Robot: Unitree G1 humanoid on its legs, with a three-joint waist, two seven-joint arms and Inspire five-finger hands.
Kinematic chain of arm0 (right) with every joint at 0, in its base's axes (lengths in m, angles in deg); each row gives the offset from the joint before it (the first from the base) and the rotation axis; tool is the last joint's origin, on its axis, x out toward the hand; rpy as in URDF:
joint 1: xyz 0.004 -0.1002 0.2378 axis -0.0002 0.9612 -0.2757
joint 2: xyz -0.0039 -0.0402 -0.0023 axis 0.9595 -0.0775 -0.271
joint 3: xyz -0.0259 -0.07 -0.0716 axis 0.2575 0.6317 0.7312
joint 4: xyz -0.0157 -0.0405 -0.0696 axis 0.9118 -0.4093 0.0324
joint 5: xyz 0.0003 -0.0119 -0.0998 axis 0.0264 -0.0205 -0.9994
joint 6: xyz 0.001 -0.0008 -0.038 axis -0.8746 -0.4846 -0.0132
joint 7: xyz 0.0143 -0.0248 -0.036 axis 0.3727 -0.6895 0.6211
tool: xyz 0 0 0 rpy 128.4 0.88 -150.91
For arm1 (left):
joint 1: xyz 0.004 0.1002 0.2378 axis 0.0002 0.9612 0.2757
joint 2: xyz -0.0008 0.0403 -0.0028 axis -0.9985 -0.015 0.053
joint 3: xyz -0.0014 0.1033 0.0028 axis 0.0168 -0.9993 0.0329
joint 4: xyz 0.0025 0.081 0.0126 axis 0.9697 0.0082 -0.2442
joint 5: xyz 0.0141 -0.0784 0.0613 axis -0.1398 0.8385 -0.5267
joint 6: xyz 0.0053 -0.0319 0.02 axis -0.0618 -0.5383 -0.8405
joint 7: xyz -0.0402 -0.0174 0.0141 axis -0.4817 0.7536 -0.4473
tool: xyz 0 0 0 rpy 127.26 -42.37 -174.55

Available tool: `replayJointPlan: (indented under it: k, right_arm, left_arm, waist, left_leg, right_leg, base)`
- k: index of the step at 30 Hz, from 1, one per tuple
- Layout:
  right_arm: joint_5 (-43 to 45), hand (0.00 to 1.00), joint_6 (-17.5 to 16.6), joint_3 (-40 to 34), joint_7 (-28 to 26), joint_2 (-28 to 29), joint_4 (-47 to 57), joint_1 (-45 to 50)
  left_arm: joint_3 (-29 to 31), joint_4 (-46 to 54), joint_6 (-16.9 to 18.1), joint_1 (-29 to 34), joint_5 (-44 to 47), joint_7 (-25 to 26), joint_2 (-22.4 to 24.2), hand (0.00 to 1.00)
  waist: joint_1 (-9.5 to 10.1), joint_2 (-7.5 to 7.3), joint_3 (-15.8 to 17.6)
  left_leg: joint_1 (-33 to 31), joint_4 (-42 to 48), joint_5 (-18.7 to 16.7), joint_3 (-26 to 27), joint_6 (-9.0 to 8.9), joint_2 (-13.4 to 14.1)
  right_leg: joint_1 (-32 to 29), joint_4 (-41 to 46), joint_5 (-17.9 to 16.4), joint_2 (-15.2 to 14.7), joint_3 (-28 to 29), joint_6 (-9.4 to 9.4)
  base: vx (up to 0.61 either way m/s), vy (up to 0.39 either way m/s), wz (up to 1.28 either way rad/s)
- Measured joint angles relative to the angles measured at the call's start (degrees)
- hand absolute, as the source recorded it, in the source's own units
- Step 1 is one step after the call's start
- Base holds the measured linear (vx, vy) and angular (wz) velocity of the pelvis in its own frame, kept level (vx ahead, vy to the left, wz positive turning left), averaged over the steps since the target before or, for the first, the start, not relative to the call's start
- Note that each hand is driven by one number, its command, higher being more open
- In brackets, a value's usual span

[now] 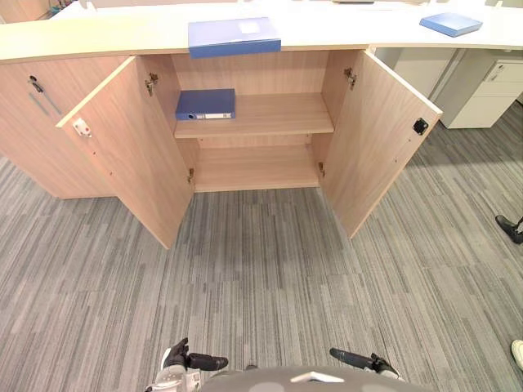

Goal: Walk over to the cabinet, pick up the folder, carry it to the office cabinet, place the folder inside the office cabinet, then close the office cabinet door

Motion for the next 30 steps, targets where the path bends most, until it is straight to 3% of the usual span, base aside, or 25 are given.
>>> replayJointPlan:
  k: [30]
  right_arm:
    - [-7.0, 1.00, 0.2, 1.9, -0.8, 0.5, -0.2, -2.6]
  left_arm:
    - [-2.2, 0.0, 0.9, -0.4, 0.1, -1.8, -0.8, 1.00]
  waist:
    - [0.26, -0.27, 2.7]
  left_leg:
    - [2.8, -2.7, 1.3, 2.9, 0.32, 0.0]
  right_leg:
    - [1.8, -2.4, 1.3, 0.3, 1.4, -0.41]
  base:
    - [-0.05, -0.015, -0.04]
